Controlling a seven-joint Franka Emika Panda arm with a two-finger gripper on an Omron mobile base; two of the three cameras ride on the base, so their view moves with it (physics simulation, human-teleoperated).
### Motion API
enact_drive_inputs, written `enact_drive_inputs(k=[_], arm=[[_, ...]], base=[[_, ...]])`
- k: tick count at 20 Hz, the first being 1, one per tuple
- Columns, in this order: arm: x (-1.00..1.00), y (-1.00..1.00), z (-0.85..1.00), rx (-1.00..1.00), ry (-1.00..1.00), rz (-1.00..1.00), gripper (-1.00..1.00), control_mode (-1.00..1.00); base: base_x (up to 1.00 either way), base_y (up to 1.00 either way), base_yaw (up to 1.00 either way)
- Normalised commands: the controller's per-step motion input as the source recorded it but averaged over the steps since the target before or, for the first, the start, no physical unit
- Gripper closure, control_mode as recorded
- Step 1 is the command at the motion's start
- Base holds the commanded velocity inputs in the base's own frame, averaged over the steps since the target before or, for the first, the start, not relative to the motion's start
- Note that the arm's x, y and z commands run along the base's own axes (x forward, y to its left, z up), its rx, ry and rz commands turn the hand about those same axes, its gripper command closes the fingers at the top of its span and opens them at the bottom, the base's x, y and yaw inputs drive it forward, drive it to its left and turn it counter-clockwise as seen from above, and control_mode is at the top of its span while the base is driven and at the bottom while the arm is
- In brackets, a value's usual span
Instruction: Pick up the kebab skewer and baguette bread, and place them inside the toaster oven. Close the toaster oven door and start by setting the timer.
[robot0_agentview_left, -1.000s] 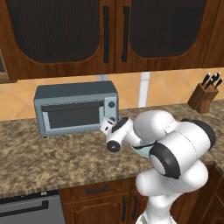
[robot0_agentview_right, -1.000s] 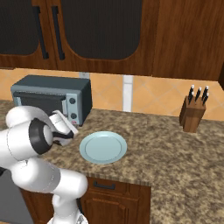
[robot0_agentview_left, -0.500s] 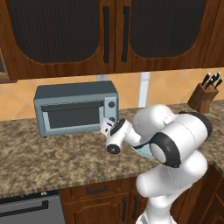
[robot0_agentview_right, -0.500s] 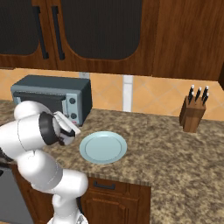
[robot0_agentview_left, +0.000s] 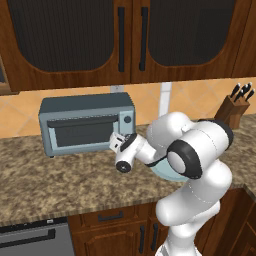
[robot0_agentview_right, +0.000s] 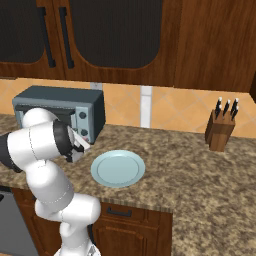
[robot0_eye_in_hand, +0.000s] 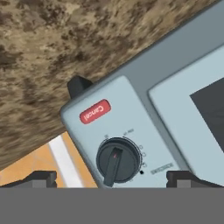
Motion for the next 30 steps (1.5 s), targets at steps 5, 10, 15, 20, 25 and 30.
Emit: enact_drive_inputs(k=[5,10,15,20,25,30], arm=[[0.09,0.00,0.00,0.00,0.00,0.00,-1.00,-1.00],[0.07,0.00,0.00,0.00,0.00,0.00,-1.00,-1.00],[0.05,-0.01,0.00,0.00,0.00,0.00,-1.00,-1.00],[0.05,-0.01,-0.05,0.00,0.00,0.00,-1.00,-1.00],[0.03,0.00,-0.10,0.00,0.00,0.00,-1.00,-1.00],[0.01,-0.07,-0.07,0.00,0.00,0.00,-1.00,-1.00]], base=[[0.00,0.00,0.00],[0.00,0.00,0.00],[0.00,0.00,0.00],[0.00,0.00,0.00],[0.00,0.00,0.00],[0.00,0.00,0.00]])
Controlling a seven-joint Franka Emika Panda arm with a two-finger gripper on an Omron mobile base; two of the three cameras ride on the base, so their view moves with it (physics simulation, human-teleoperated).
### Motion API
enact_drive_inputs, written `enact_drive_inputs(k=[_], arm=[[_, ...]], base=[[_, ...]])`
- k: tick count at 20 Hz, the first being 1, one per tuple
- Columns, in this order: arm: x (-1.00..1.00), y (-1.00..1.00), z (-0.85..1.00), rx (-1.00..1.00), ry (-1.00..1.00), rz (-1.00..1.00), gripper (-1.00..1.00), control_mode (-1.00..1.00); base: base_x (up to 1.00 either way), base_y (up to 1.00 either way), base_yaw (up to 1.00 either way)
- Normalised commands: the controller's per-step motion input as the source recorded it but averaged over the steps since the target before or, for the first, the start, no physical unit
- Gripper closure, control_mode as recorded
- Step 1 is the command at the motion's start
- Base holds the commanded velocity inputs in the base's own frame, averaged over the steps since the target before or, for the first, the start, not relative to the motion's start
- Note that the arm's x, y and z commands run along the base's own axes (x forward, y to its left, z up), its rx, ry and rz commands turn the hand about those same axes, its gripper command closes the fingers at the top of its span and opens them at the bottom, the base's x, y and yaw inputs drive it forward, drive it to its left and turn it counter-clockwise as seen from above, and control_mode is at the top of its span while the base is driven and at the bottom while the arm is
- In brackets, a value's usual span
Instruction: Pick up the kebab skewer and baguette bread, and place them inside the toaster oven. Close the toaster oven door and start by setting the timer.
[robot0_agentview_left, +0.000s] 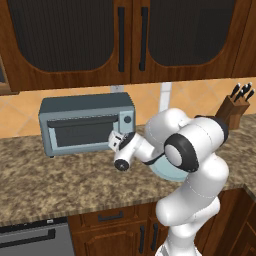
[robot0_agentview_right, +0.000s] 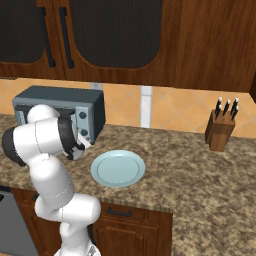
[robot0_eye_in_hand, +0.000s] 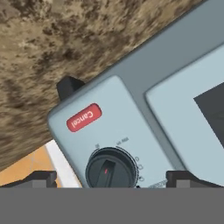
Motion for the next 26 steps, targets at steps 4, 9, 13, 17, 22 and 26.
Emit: enact_drive_inputs(k=[4,9,13,17,22,26], arm=[[0.00,-0.32,-0.10,0.00,0.00,0.00,-1.00,-1.00],[0.00,-0.21,-0.02,0.00,0.00,0.00,-1.00,-1.00],[0.01,0.00,0.00,0.00,0.00,0.00,-1.00,-1.00],[0.00,0.01,0.00,0.00,-0.01,0.00,-1.00,-1.00],[0.00,0.06,0.00,0.00,-0.02,0.04,-1.00,-1.00],[0.00,0.04,0.00,0.00,0.00,0.07,-1.00,-1.00]], base=[[0.00,0.00,0.00],[0.00,0.00,0.00],[0.00,0.00,0.00],[0.00,0.00,0.00],[0.00,0.00,0.00],[0.00,0.00,0.00]])
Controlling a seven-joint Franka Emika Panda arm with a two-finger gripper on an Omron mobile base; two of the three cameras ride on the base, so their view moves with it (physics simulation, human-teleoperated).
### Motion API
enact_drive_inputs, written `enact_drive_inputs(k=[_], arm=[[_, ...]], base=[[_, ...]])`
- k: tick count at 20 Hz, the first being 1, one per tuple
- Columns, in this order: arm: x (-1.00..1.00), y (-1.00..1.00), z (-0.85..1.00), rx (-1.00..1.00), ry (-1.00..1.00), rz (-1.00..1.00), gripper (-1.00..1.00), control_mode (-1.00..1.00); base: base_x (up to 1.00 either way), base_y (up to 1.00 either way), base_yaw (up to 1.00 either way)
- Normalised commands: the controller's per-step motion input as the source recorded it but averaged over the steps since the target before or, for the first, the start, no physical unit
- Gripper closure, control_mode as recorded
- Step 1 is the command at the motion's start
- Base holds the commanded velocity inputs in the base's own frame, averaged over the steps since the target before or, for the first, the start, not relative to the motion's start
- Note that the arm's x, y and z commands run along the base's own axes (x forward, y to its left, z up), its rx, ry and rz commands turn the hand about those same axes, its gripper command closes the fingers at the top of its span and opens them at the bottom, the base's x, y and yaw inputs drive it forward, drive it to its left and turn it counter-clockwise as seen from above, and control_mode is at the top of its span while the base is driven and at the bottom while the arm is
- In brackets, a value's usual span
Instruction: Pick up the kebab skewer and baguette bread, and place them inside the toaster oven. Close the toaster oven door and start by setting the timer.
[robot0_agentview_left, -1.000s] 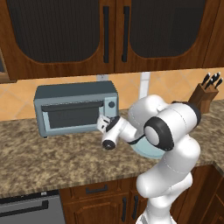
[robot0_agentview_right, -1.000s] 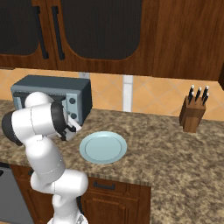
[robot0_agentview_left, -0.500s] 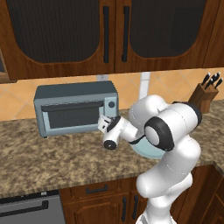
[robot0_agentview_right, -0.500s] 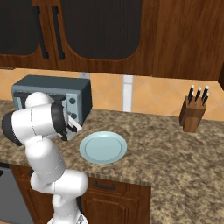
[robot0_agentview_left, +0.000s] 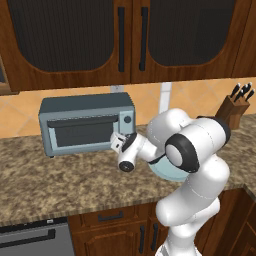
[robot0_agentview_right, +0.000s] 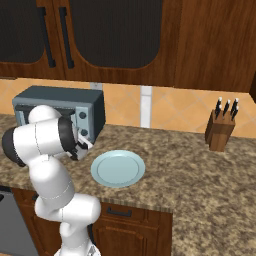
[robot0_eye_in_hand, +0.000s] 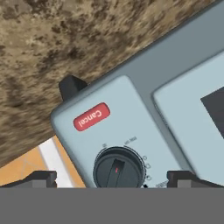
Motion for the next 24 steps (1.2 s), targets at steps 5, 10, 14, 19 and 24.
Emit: enact_drive_inputs(k=[5,10,14,19,24], arm=[[0.00,0.00,0.00,0.00,0.00,0.06,-1.00,-1.00],[0.08,0.00,0.00,0.00,0.00,0.02,-1.00,-1.00],[0.11,0.00,0.00,0.00,0.00,0.00,1.00,-1.00],[0.01,0.00,-0.02,0.00,0.00,0.00,1.00,-1.00],[0.00,0.00,-0.01,0.00,0.00,0.00,1.00,-1.00]], base=[[0.00,0.00,0.00],[0.00,0.00,0.00],[0.00,0.00,0.00],[0.00,0.00,0.00],[0.00,0.00,0.00]])
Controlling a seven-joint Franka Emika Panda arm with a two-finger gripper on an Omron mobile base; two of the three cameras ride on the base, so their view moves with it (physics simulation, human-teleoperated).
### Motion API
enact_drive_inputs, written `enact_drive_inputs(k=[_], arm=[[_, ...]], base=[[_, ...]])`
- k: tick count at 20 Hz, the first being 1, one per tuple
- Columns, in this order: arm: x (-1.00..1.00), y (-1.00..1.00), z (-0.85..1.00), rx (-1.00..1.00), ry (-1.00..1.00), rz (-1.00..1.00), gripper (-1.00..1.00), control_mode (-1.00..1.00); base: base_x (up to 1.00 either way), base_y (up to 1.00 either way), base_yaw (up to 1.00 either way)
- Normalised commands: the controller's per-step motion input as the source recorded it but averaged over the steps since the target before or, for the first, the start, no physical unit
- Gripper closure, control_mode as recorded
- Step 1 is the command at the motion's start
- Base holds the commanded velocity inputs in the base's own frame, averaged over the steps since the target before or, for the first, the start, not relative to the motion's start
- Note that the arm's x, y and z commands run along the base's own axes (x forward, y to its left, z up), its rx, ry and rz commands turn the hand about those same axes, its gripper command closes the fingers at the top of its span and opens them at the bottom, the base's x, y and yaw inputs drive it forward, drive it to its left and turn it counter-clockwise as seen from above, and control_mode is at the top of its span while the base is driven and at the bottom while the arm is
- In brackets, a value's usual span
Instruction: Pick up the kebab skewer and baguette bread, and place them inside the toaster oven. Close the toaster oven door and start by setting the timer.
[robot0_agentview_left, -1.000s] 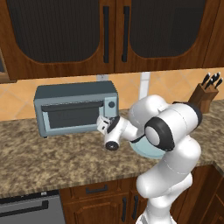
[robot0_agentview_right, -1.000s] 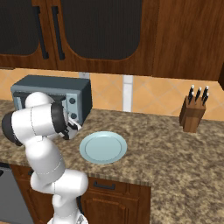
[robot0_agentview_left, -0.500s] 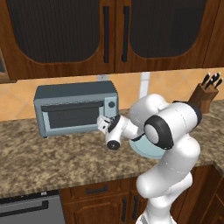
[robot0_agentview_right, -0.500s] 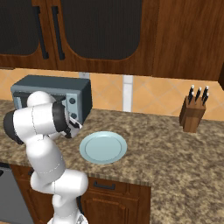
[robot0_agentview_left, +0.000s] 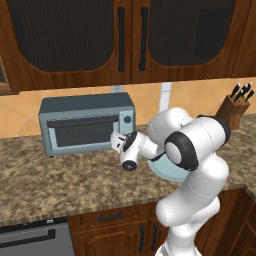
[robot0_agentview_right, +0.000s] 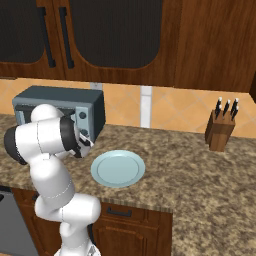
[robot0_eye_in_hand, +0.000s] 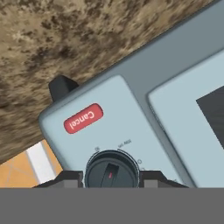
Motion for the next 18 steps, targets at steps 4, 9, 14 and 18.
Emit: enact_drive_inputs(k=[4,9,14,18], arm=[[0.00,0.00,0.00,0.00,0.00,0.00,1.00,-1.00],[0.00,0.00,0.00,0.03,0.00,0.00,1.00,-1.00],[0.00,0.00,0.00,0.08,0.00,0.00,1.00,-1.00],[0.01,0.03,0.00,0.13,0.00,0.00,1.00,-1.00]], base=[[0.00,0.00,0.00],[0.00,0.00,0.00],[0.00,0.00,0.00],[0.00,0.00,0.00]])
